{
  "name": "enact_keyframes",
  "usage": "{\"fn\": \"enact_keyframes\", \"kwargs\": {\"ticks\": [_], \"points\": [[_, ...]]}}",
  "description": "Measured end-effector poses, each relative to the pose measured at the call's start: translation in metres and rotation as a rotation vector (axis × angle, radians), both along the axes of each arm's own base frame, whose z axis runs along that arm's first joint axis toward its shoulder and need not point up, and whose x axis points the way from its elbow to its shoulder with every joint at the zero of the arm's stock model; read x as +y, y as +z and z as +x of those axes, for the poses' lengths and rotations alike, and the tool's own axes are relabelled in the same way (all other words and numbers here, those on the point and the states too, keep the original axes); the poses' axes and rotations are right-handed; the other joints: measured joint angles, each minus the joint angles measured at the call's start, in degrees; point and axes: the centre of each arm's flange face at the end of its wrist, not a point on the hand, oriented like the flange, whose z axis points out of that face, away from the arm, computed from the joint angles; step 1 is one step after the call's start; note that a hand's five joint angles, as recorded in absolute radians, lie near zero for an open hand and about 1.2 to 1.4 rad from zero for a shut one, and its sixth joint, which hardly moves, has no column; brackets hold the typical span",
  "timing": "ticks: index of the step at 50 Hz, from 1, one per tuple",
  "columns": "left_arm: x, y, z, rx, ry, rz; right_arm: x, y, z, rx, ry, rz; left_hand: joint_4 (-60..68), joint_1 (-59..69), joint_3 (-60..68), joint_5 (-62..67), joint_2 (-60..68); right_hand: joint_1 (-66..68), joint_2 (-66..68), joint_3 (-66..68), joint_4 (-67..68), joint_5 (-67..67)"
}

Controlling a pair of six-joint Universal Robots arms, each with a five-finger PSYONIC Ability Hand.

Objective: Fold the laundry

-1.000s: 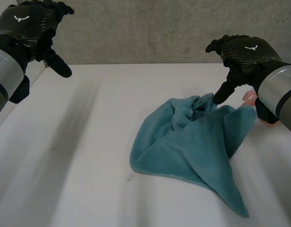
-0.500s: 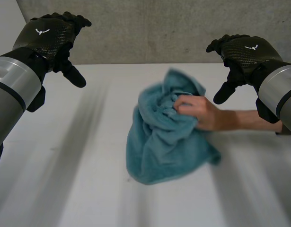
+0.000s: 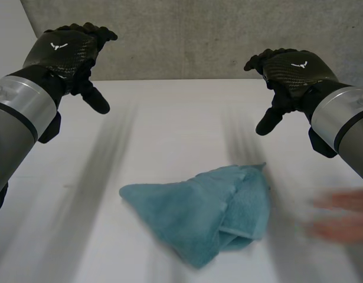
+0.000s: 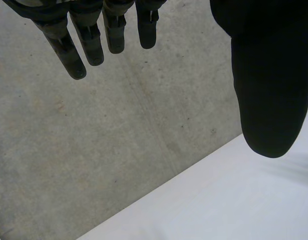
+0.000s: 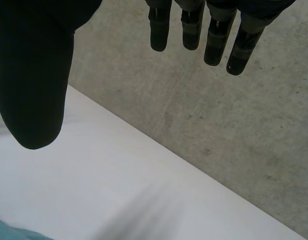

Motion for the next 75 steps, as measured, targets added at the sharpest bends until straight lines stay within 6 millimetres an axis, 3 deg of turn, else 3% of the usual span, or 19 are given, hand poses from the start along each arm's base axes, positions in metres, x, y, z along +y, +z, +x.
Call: {"fn": "enact_keyframes", "kwargs": {"ticks": [15, 23, 31, 34, 35, 38, 40, 41, 42, 43, 48, 55, 58, 59, 61, 64, 69, 72, 75], "points": [[0.050, -0.021, -0.038, -0.067, -0.176, 0.111, -0.008, -0.018, 0.002, 0.203, 0.043, -0.042, 0.00, 0.00, 0.00, 0.00, 0.00, 0.00, 0.00, 0.00, 0.00, 0.00], [0.054, -0.073, -0.050, -0.269, -0.227, 0.263, -0.008, -0.058, 0.002, 0.439, 0.103, 0.039, 0.00, 0.00, 0.00, 0.00, 0.00, 0.00, 0.00, 0.00, 0.00, 0.00], [0.057, -0.131, -0.063, -0.460, -0.291, 0.375, -0.003, -0.101, 0.006, 0.520, 0.201, 0.235, 0.34, 0.25, 0.16, 0.19, 0.27, 0.00, 0.00, 0.00, 0.00, 0.00], [0.057, -0.142, -0.064, -0.483, -0.299, 0.399, -0.003, -0.108, 0.008, 0.520, 0.228, 0.269, 6.64, 8.17, 6.04, 6.10, 7.43, 0.00, 0.00, 0.00, 0.00, 0.00], [0.057, -0.151, -0.065, -0.497, -0.303, 0.417, -0.003, -0.116, 0.010, 0.514, 0.258, 0.302, 23.88, 27.92, 23.13, 22.99, 24.71, 0.06, 0.13, 0.11, 0.06, 0.06], [0.056, -0.160, -0.066, -0.508, -0.306, 0.435, -0.002, -0.124, 0.013, 0.500, 0.298, 0.337, 33.25, 35.83, 32.55, 32.09, 33.86, 2.11, 3.09, 3.85, 2.46, 3.20], [0.056, -0.164, -0.067, -0.512, -0.307, 0.444, -0.001, -0.128, 0.015, 0.491, 0.320, 0.355, 48.54, 47.14, 47.70, 46.52, 49.23, 9.27, 10.01, 10.84, 9.30, 9.83], [0.055, -0.167, -0.068, -0.513, -0.306, 0.445, -0.001, -0.131, 0.017, 0.478, 0.347, 0.370, 50.56, 48.32, 49.67, 48.33, 50.69, 27.65, 32.06, 32.13, 30.56, 29.49], [0.054, -0.168, -0.068, -0.511, -0.305, 0.441, -0.001, -0.131, 0.019, 0.470, 0.356, 0.373, 53.97, 48.83, 52.80, 50.82, 54.31, 30.52, 36.67, 36.71, 33.99, 32.51], [0.052, -0.167, -0.069, -0.504, -0.303, 0.430, -0.003, -0.130, 0.020, 0.460, 0.362, 0.371, 55.05, 48.83, 53.60, 51.21, 55.24, 39.30, 48.43, 48.54, 47.18, 44.50], [0.035, -0.146, -0.078, -0.420, -0.274, 0.294, -0.019, -0.112, 0.030, 0.360, 0.341, 0.299, 56.19, 49.38, 54.29, 51.23, 55.95, 40.74, 54.44, 54.93, 54.37, 50.02], [0.010, -0.053, -0.086, -0.167, -0.194, -0.109, -0.056, -0.042, 0.043, 0.029, 0.210, 0.028, 56.22, 49.38, 54.81, 51.23, 56.15, 42.82, 54.44, 55.06, 54.48, 52.34], [0.007, -0.006, -0.081, -0.041, -0.148, -0.295, -0.060, 0.007, 0.040, -0.171, 0.155, -0.146, 56.23, 49.39, 54.94, 51.23, 56.26, 42.82, 54.44, 55.21, 54.48, 52.85], [0.007, -0.006, -0.081, -0.041, -0.148, -0.295, -0.060, 0.007, 0.040, -0.171, 0.155, -0.146, 56.23, 49.39, 54.94, 51.23, 56.26, 42.82, 54.44, 55.21, 54.48, 52.85], [0.010, 0.011, -0.076, 0.036, -0.119, -0.369, -0.053, 0.032, 0.034, -0.286, 0.130, -0.242, 56.24, 49.38, 55.10, 51.23, 56.31, 42.82, 54.44, 55.32, 54.50, 52.86], [0.011, 0.008, -0.071, 0.067, -0.104, -0.369, -0.043, 0.039, 0.028, -0.342, 0.119, -0.280, 56.28, 49.39, 55.10, 51.23, 56.33, 42.82, 54.44, 55.38, 54.51, 52.86], [0.013, -0.037, -0.055, 0.027, -0.078, -0.245, -0.025, 0.004, 0.023, -0.280, 0.124, -0.191, 56.46, 49.39, 55.11, 51.23, 56.34, 42.82, 54.44, 55.40, 54.52, 52.86], [0.018, -0.078, -0.041, -0.042, -0.061, -0.118, -0.013, -0.042, 0.022, -0.141, 0.145, -0.051, 56.48, 49.38, 55.35, 51.23, 56.35, 42.82, 54.44, 55.40, 54.50, 52.86], [0.028, -0.107, -0.029, -0.100, -0.055, -0.010, -0.001, -0.083, 0.018, 0.009, 0.168, 0.069, 55.11, 48.85, 53.64, 50.65, 54.52, 31.39, 38.26, 39.19, 38.97, 39.39]]}}
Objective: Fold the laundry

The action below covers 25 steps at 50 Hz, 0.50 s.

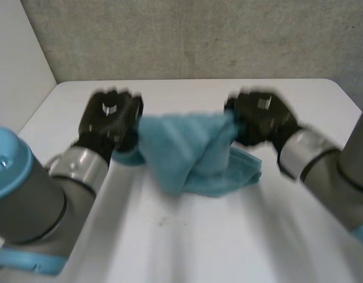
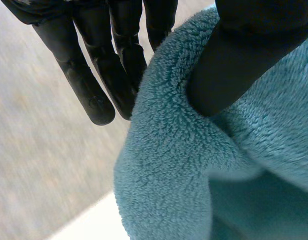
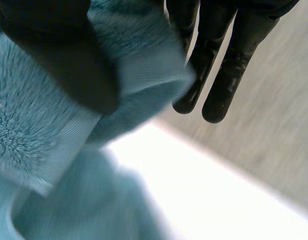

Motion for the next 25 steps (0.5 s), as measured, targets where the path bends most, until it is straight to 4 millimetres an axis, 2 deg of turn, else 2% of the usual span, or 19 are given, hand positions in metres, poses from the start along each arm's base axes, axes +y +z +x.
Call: {"fn": "enact_keyframes", "kwargs": {"ticks": [1, 3, 5, 6, 11, 17, 21, 25], "points": [[0.003, -0.006, 0.002, -0.013, 0.001, 0.023, 0.002, -0.009, -0.001, 0.039, 0.005, 0.021, 0.00, 0.00, 0.00, 0.00, 0.00, -5.65, -7.23, -7.10, -7.29, -7.11], [0.009, -0.015, 0.006, -0.036, 0.000, 0.063, 0.005, -0.021, -0.004, 0.100, 0.011, 0.048, -17.40, -13.29, -16.44, -14.07, -17.33, -11.79, -14.60, -14.39, -15.47, -15.52], [0.021, -0.026, 0.010, -0.070, -0.011, 0.126, 0.005, -0.032, -0.008, 0.166, 0.002, 0.064, -21.02, -16.70, -20.57, -17.44, -21.02, -14.11, -17.42, -17.98, -19.13, -19.41], [0.026, -0.029, 0.011, -0.080, -0.018, 0.144, 0.003, -0.035, -0.010, 0.183, -0.007, 0.064, -30.42, -24.57, -29.21, -27.13, -29.65, -14.11, -17.42, -17.98, -19.13, -19.41], [0.048, -0.035, 0.009, -0.115, -0.061, 0.215, -0.007, -0.035, -0.017, 0.211, -0.065, 0.047, -32.86, -25.50, -31.50, -29.61, -32.00, -14.48, -17.91, -18.72, -19.66, -20.03], [0.070, -0.025, 0.006, -0.111, -0.107, 0.240, -0.022, -0.029, -0.027, 0.201, -0.131, 0.021, -32.93, -25.50, -31.50, -29.63, -32.05, -17.11, -21.09, -21.43, -22.53, -22.58], [0.069, -0.012, 0.010, -0.083, -0.095, 0.209, -0.025, -0.023, -0.029, 0.185, -0.147, 0.007, -33.29, -25.74, -31.74, -29.98, -32.44, -20.67, -25.41, -25.67, -26.94, -26.97], [0.057, 0.003, 0.019, -0.049, -0.045, 0.163, -0.025, -0.013, -0.028, 0.161, -0.149, -0.009, -38.81, -31.85, -37.19, -35.49, -37.77, -22.63, -27.10, -27.60, -29.50, -29.58]]}}
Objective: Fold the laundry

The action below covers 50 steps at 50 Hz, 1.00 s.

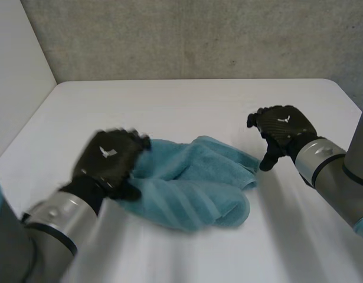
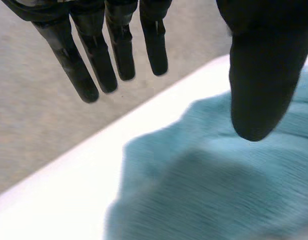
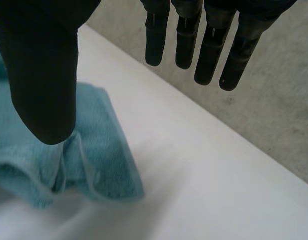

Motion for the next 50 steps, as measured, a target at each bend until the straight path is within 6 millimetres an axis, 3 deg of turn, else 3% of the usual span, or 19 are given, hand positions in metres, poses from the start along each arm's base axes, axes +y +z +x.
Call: {"fn": "enact_keyframes", "kwargs": {"ticks": [8, 17, 18, 21, 25, 32, 41, 42, 43, 44, 45, 50], "points": [[-0.043, 0.024, 0.036, 0.040, 0.171, -0.078, 0.019, 0.031, 0.023, -0.120, 0.063, 0.025, -11.71, -11.28, -12.10, -11.87, -11.97, -5.51, -6.33, -6.76, -5.93, -6.13], [-0.076, 0.024, 0.060, 0.046, 0.213, -0.072, 0.033, 0.030, 0.065, -0.234, 0.136, 0.224, -11.71, -11.28, -12.10, -12.03, -12.05, -5.87, -7.23, -7.83, -6.24, -7.08], [-0.082, 0.021, 0.064, 0.047, 0.210, -0.061, 0.038, 0.024, 0.079, -0.252, 0.165, 0.279, -11.71, -11.28, -12.10, -12.03, -12.05, -5.87, -7.23, -7.83, -6.24, -7.09], [-0.082, 0.021, 0.064, 0.047, 0.210, -0.061, 0.038, 0.024, 0.079, -0.252, 0.165, 0.279, -11.71, -11.28, -12.10, -12.03, -12.05, -5.87, -7.23, -7.83, -6.24, -7.09], [-0.109, 0.002, 0.083, 0.045, 0.205, 0.014, 0.049, 0.004, 0.112, -0.267, 0.228, 0.398, -13.39, -12.80, -13.73, -13.82, -13.87, -5.87, -7.23, -7.83, -6.24, -7.09], [-0.136, -0.021, 0.102, 0.052, 0.203, 0.096, 0.070, -0.021, 0.144, -0.233, 0.289, 0.500, -13.39, -12.80, -13.73, -13.82, -13.93, -5.87, -7.23, -7.83, -6.24, -7.10], [-0.152, -0.039, 0.114, 0.067, 0.183, 0.170, 0.086, -0.050, 0.165, -0.160, 0.333, 0.545, -13.41, -12.81, -13.73, -13.96, -14.20, -5.76, -7.12, -7.51, -6.03, -6.75], [-0.153, -0.042, 0.114, 0.069, 0.179, 0.178, 0.087, -0.053, 0.167, -0.145, 0.338, 0.535, -13.66, -12.81, -13.73, -13.96, -14.20, 0.11, 0.34, 0.78, 0.78, 0.52], [-0.154, -0.045, 0.115, 0.072, 0.172, 0.189, 0.086, -0.054, 0.169, -0.125, 0.338, 0.508, -13.87, -12.81, -13.73, -13.96, -14.20, 18.45, 20.31, 20.14, 20.81, 18.78], [-0.154, -0.046, 0.115, 0.072, 0.170, 0.192, 0.085, -0.054, 0.169, -0.118, 0.335, 0.495, -13.87, -12.81, -13.73, -13.96, -14.20, 18.45, 20.31, 20.14, 20.81, 18.78], [-0.154, -0.047, 0.114, 0.074, 0.163, 0.199, 0.082, -0.051, 0.169, -0.105, 0.325, 0.459, -13.87, -12.81, -13.73, -13.96, -14.20, 31.36, 38.15, 36.41, 37.15, 34.62], [-0.153, -0.050, 0.112, 0.079, 0.142, 0.209, 0.071, -0.023, 0.166, -0.110, 0.290, 0.320, -13.87, -12.81, -13.73, -13.96, -14.21, 33.06, 43.35, 43.48, 44.93, 40.43]]}}
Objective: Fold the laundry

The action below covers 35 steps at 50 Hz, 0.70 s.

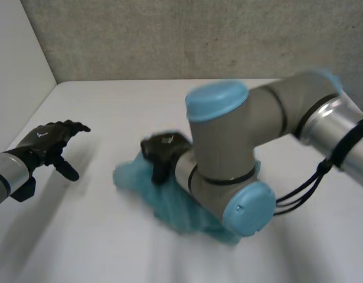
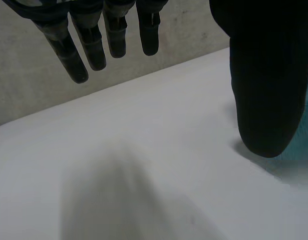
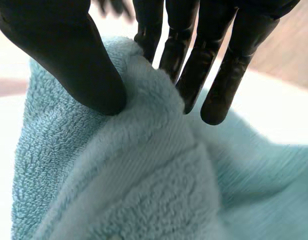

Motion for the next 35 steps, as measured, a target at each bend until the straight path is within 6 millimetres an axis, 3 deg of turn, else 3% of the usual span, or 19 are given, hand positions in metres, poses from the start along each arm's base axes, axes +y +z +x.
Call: {"fn": "enact_keyframes", "kwargs": {"ticks": [1, 3, 4, 8, 9, 11, 14, 24, 27, 35], "points": [[0.001, -0.001, -0.001, 0.004, -0.012, 0.001, -0.003, 0.024, -0.002, -0.034, -0.021, -0.077, 0.00, 0.00, 0.00, 0.00, 0.00, 0.00, 0.00, 0.08, 0.11, 0.69], [0.001, -0.001, -0.003, 0.007, -0.022, 0.000, -0.003, 0.042, -0.005, -0.063, -0.031, -0.126, 0.00, 0.00, 0.00, 0.00, 0.00, 0.71, 0.00, 0.08, 0.11, 1.17], [0.001, -0.001, -0.004, 0.011, -0.034, -0.001, -0.002, 0.062, -0.008, -0.096, -0.039, -0.177, 0.00, 0.00, 0.00, 0.00, 0.00, 1.52, 0.00, 0.11, 0.11, 1.57], [0.000, -0.002, -0.010, 0.019, -0.064, -0.008, 0.008, 0.111, -0.020, -0.169, -0.043, -0.292, 0.00, 0.00, 0.00, 0.00, -0.01, 1.52, 0.00, 0.40, 0.11, 1.57], [0.000, -0.002, -0.010, 0.019, -0.064, -0.008, 0.008, 0.111, -0.020, -0.169, -0.043, -0.292, 0.00, 0.00, 0.00, 0.00, -0.01, 1.52, 0.00, 0.40, 0.11, 1.57], [-0.001, -0.003, -0.018, 0.024, -0.096, -0.021, 0.020, 0.144, -0.033, -0.199, -0.034, -0.381, 0.00, 0.00, 0.00, 0.00, -0.01, 1.52, 0.00, 0.58, 0.12, 1.57], [-0.001, -0.003, -0.028, 0.030, -0.128, -0.035, 0.031, 0.164, -0.044, -0.198, -0.024, -0.452, -1.47, -1.97, -1.61, -0.87, -1.51, 1.52, 0.00, 0.59, 0.12, 1.57], [0.003, -0.005, -0.070, 0.142, -0.220, -0.032, 0.057, 0.196, -0.073, -0.156, -0.006, -0.595, -1.66, -1.97, -1.61, -0.87, -1.68, 1.52, 0.00, 0.59, 0.14, 1.57], [0.005, -0.005, -0.078, 0.179, -0.234, -0.017, 0.061, 0.199, -0.078, -0.156, -0.005, -0.605, -1.66, -1.97, -1.61, -0.87, -1.68, 1.52, 0.00, 0.59, 0.14, 1.57], [0.028, -0.016, -0.126, 0.300, -0.339, 0.093, 0.078, 0.205, -0.098, -0.160, 0.006, -0.613, -1.66, -1.97, -1.61, -0.87, -1.68, 1.52, 0.00, 0.63, 0.15, 1.57]]}}
